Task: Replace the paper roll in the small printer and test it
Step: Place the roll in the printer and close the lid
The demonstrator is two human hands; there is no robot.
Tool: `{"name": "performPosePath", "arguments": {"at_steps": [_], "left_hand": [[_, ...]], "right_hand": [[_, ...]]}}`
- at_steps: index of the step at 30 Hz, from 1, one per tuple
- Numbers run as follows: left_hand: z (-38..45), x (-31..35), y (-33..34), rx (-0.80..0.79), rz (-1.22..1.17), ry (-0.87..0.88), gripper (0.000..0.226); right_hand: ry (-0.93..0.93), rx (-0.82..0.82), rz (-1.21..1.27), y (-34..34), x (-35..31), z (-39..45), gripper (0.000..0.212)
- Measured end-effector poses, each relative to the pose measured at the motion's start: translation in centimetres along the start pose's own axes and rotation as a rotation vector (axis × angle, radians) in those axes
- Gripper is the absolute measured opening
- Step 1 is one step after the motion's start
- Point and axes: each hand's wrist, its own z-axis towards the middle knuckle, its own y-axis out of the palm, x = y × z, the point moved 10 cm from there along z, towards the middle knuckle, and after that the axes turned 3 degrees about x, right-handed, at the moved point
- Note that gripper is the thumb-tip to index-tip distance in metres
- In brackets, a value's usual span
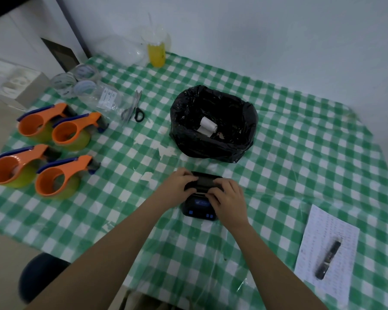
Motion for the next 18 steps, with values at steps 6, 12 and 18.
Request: {"name": "performPosePath", "arguments": {"at_steps": [6,12,18], "left_hand": [[-0.7,0.2,0.9,-0.041,0.131,0.063,0.053],[-0.8,1.0,2.1,-0.093,0.358,0.153,0.079],[-1.0,0.7,2.7,-0.121,0.374,0.170,0.080]], "right_hand": [[0.069,-0.116,0.133,0.9,0.5,0.3,0.010],[0.045,-0.309,0.075,2.1,1.1,-0.3,0.038],[-0.043,-0.375,0.000,1.4,0.2,-0.6,0.048]]}}
